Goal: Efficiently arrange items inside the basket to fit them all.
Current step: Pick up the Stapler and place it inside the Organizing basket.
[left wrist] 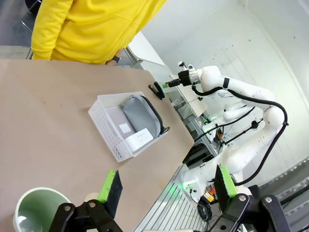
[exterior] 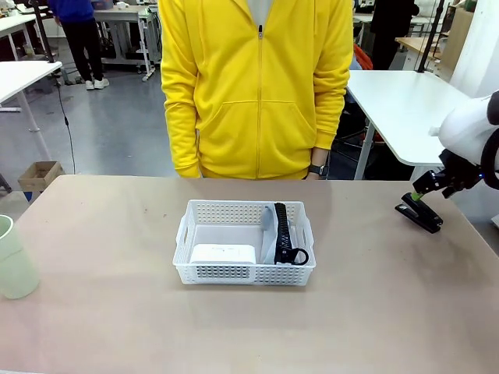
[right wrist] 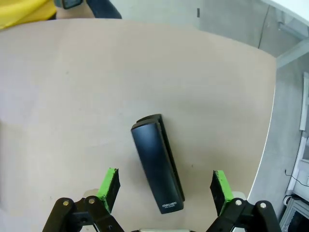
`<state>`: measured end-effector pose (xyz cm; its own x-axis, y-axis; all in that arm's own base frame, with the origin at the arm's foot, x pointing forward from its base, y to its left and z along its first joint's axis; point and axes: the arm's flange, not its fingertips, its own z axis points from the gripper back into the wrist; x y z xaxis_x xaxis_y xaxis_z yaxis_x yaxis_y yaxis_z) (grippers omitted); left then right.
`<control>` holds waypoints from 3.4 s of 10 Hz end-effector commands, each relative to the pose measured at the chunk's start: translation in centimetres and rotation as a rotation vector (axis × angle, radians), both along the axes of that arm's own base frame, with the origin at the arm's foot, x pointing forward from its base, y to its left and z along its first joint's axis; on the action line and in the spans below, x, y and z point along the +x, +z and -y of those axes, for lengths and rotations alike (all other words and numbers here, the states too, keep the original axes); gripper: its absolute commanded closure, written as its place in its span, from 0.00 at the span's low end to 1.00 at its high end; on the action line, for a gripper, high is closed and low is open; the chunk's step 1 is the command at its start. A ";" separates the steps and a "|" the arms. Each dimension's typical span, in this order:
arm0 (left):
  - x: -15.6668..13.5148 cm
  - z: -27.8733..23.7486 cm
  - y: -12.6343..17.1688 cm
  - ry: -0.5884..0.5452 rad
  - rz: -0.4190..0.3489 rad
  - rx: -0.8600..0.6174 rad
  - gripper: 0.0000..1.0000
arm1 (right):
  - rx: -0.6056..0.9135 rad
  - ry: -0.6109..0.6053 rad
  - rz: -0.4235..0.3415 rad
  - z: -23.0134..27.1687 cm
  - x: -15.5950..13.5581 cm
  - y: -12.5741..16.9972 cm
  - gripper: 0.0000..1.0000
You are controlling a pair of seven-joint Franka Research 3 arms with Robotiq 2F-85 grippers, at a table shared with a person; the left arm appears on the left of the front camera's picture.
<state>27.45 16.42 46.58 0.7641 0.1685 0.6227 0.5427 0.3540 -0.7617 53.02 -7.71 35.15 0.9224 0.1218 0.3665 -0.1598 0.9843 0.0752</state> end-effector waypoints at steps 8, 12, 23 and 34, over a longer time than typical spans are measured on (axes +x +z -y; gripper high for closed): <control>-0.1 0.1 0.4 0.000 0.010 -0.017 0.00 | -0.128 0.516 -0.064 -0.7 0.4 -1.6 0.00; -0.1 0.1 0.4 0.000 0.010 -0.017 0.00 | -0.156 0.525 -0.044 -0.8 1.2 -2.4 0.00; -0.1 0.1 0.4 0.000 0.010 -0.017 0.00 | -0.200 0.436 -0.083 -1.1 3.0 -5.5 1.00; -0.1 0.1 0.4 0.000 0.010 -0.017 0.00 | -0.103 0.509 0.030 -1.2 -1.3 1.0 1.00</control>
